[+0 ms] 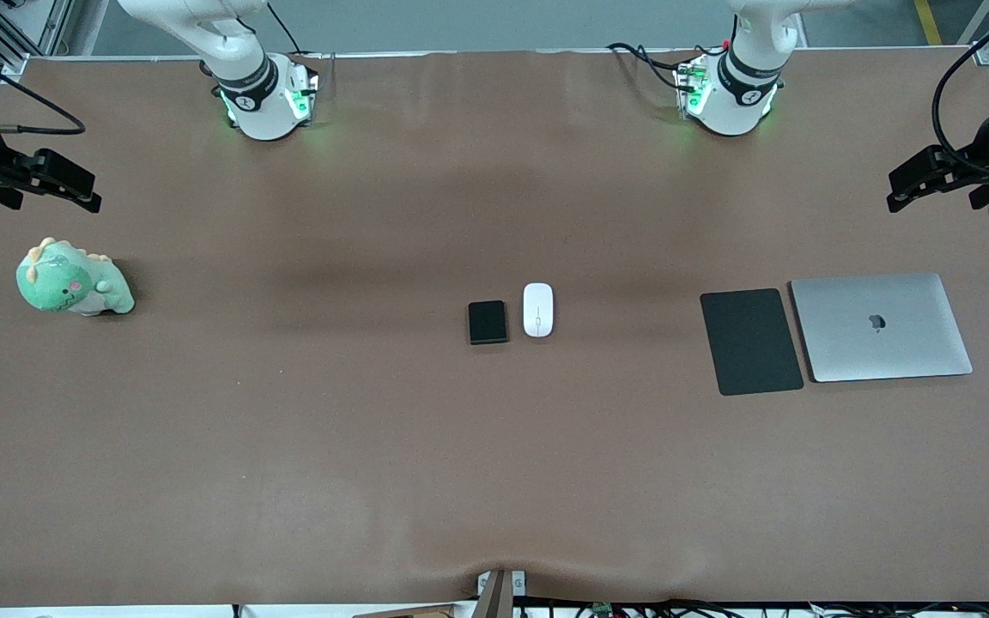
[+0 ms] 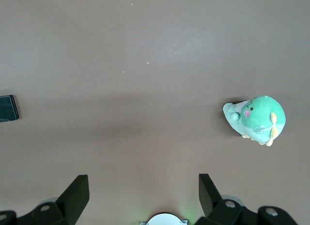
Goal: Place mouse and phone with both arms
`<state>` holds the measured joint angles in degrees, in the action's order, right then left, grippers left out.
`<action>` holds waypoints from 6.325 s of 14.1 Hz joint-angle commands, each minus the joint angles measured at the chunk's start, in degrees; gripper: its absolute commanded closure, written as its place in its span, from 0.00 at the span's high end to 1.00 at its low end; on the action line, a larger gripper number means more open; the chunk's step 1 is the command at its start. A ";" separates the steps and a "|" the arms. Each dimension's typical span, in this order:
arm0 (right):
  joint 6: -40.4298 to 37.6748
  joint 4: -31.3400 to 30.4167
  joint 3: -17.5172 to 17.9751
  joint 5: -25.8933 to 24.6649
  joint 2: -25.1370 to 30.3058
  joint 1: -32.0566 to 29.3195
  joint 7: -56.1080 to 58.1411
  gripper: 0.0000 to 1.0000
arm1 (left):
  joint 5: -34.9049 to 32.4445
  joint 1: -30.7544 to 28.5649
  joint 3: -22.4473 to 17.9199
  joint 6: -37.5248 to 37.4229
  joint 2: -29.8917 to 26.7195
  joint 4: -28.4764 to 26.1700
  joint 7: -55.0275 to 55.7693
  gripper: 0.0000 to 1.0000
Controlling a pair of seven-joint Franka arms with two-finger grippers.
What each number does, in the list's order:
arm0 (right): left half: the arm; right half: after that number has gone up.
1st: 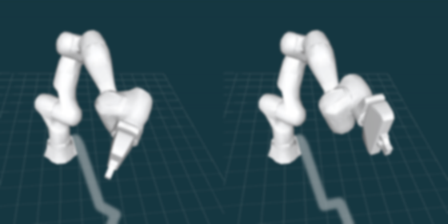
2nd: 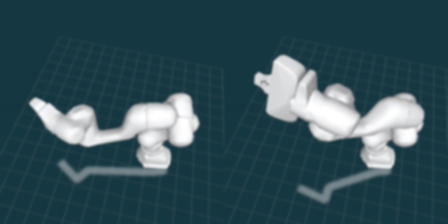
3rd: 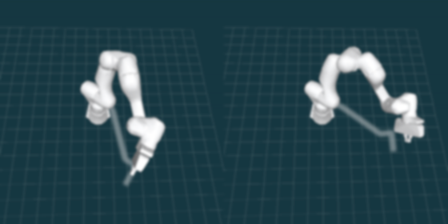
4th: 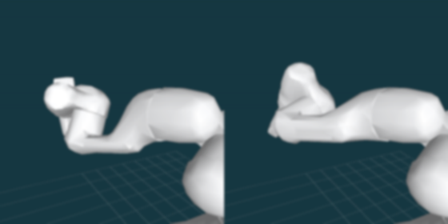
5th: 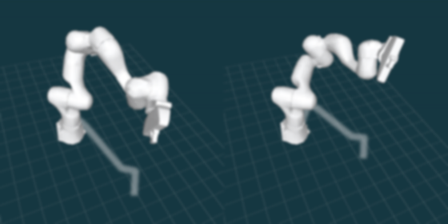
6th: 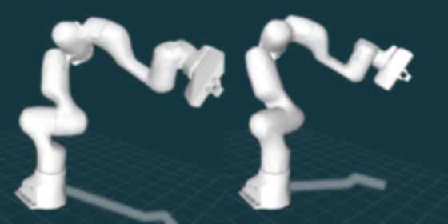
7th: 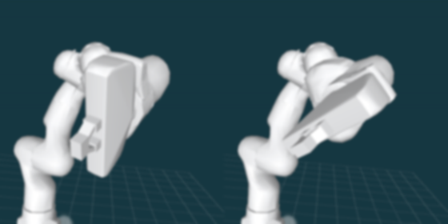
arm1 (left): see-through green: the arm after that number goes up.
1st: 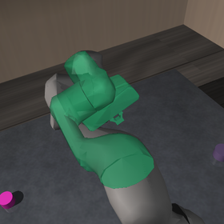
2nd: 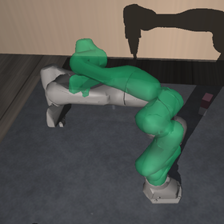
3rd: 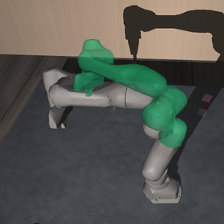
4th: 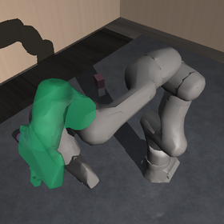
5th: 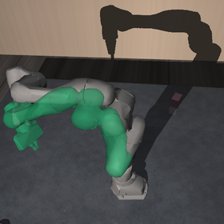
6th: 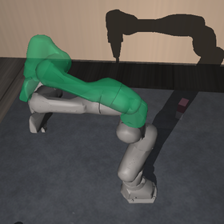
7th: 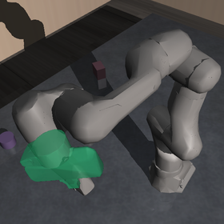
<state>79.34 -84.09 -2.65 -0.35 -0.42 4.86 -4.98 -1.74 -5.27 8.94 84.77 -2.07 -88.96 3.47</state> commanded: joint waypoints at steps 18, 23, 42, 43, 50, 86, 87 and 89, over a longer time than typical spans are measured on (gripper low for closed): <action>0.46 -1.08 0.36 -1.06 -0.46 -0.29 0.58 1.00 | 2.71 6.56 1.69 8.13 11.89 -0.25 6.26 1.00; 0.11 -0.99 0.45 -0.97 -0.72 -0.20 0.49 1.00 | 2.18 17.90 1.69 15.33 19.11 -0.69 19.44 1.00; -0.95 -0.64 0.19 -1.06 -0.55 -1.25 0.76 1.00 | -3.36 38.93 1.60 39.67 43.29 -0.43 42.57 1.00; -1.03 -0.64 0.27 -1.06 -0.55 -1.25 0.76 1.00 | -3.36 39.28 1.60 40.30 43.82 -0.43 42.75 1.00; -0.86 -0.81 0.62 -0.97 -0.72 -0.46 0.58 1.00 | -3.45 39.63 1.60 40.74 46.28 -0.69 42.67 0.94; 28.22 -0.47 1.15 6.15 -26.19 29.23 -14.01 1.00 | -5.64 8.01 1.60 32.04 25.19 -17.30 12.45 0.62; 30.41 -0.38 1.15 6.15 -28.82 31.59 -14.18 1.00 | -6.69 6.69 1.60 32.82 25.19 -18.26 11.91 0.62; 36.29 -0.38 1.07 5.53 -34.27 35.64 -19.77 1.00 | -11.24 3.97 1.69 36.06 25.19 -21.33 11.03 0.62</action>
<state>111.85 -85.98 -1.07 5.49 -29.50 36.35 -19.51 -9.21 0.87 9.93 117.49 25.01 -105.81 15.00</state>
